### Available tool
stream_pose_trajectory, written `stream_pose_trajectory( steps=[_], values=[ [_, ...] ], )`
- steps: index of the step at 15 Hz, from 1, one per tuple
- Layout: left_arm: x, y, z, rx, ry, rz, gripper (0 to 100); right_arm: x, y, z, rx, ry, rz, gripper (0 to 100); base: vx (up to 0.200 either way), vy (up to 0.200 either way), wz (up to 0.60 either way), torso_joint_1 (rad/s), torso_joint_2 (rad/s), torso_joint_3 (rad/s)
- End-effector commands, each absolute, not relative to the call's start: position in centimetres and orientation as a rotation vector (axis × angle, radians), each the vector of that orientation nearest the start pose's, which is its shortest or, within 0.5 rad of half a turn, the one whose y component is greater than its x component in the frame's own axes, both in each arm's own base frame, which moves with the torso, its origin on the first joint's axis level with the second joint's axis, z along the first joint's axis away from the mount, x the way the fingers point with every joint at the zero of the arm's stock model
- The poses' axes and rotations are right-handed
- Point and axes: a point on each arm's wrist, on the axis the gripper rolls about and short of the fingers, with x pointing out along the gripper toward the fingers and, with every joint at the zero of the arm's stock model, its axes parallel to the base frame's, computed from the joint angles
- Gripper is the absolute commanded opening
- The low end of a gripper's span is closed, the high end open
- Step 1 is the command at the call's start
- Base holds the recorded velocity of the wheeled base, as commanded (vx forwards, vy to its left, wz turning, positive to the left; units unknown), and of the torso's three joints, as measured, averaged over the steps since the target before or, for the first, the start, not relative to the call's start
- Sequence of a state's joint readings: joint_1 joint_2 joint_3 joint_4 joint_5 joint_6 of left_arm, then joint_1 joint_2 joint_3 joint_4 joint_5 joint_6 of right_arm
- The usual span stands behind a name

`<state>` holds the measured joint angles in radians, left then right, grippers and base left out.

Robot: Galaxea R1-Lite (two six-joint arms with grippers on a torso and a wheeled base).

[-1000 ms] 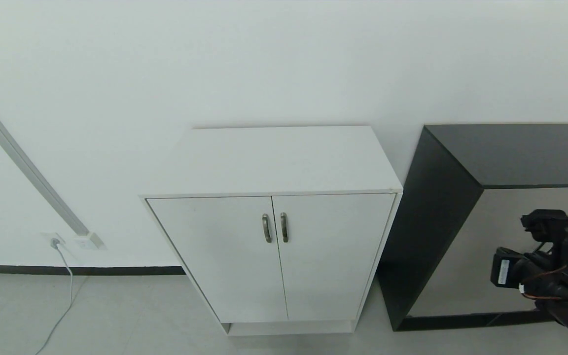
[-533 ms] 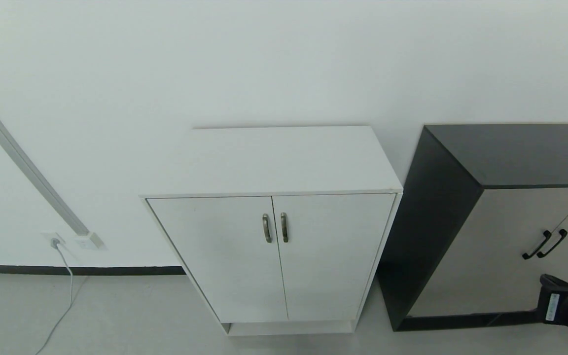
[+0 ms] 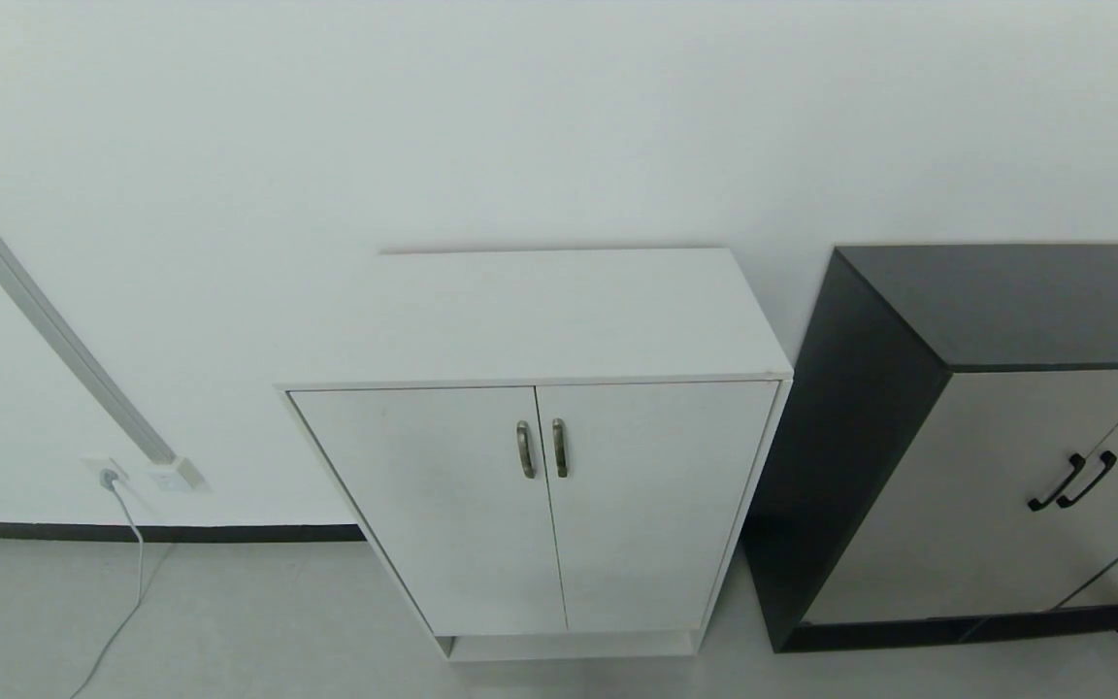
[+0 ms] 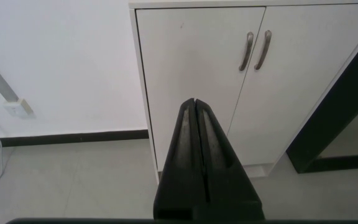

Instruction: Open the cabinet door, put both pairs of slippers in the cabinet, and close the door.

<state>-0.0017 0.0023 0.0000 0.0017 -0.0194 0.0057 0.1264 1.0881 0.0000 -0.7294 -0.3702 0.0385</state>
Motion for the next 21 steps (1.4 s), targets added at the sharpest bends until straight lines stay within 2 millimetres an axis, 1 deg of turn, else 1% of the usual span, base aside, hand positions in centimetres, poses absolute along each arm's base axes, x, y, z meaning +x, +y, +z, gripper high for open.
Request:
stream_pose_trajectory(
  steps=[1, 3, 4, 5, 6, 7, 9, 12, 15, 19, 21],
  values=[
    [-2.3, 0.0, 7.5, 0.006, 0.005, -0.02, 0, 6.8, 0.2, 11.6, -0.025, 0.262, -0.187, 0, 0.0, 0.0, 0.0, 0.0, 0.0, 0.0],
    [-2.3, 0.0, 7.5, 0.006, 0.005, -0.02, 0, 4.4, 0.0, 11.2, -0.013, 0.247, -0.119, 0, 0.0, 0.0, 0.0, 0.0, 0.0, 0.0],
    [-2.3, 0.0, 7.5, 0.006, 0.005, -0.02, 0, 3.8, 0.0, 11.0, -0.012, 0.252, -0.1, 0, 0.0, 0.0, 0.0, 0.0, 0.0, 0.0],
    [-2.3, 0.0, 7.5, 0.006, 0.005, -0.02, 0, 2.6, -0.1, 10.6, -0.012, 0.274, -0.076, 0, 0.0, 0.0, 0.0, 0.0, 0.0, 0.0],
    [-2.3, 0.0, 7.5, 0.006, 0.005, -0.02, 0, 2.3, -0.1, 10.6, -0.01, 0.273, -0.067, 0, 0.0, 0.0, 0.0, 0.0, 0.0, 0.0],
    [-2.3, 0.0, 7.5, 0.006, 0.005, -0.02, 0, 1.3, -0.1, 10.5, -0.001, 0.257, -0.017, 0, 0.0, 0.0, 0.0, 0.0, 0.0, 0.0],
    [-2.3, 0.0, 7.5, 0.006, 0.005, -0.02, 0, 0.5, -0.2, 10.0, 0.008, 0.234, 0.025, 0, 0.0, 0.0, 0.0, 0.0, 0.0, 0.0],
    [-2.3, 0.0, 7.5, 0.005, 0.005, -0.02, 0, 0.0, -0.2, 9.5, 0.015, 0.212, 0.048, 0, 0.0, 0.0, 0.0, 0.0, 0.0, 0.0],
    [-2.3, 0.0, 7.5, 0.005, 0.005, -0.02, 0, -0.1, -0.2, 9.4, 0.017, 0.205, 0.05, 0, 0.0, 0.0, 0.0, 0.0, 0.0, 0.0],
    [-2.3, 0.0, 7.5, 0.005, 0.005, -0.02, 0, -0.3, -0.2, 8.0, 0.015, 0.227, 0.066, 0, 0.0, 0.0, 0.0, 0.0, 0.0, 0.0],
    [-2.3, 0.0, 7.5, 0.005, 0.005, -0.02, 0, -0.6, -0.2, 7.9, 0.014, 0.22, 0.077, 0, 0.0, 0.0, 0.0, 0.0, 0.0, 0.0]
  ],
)
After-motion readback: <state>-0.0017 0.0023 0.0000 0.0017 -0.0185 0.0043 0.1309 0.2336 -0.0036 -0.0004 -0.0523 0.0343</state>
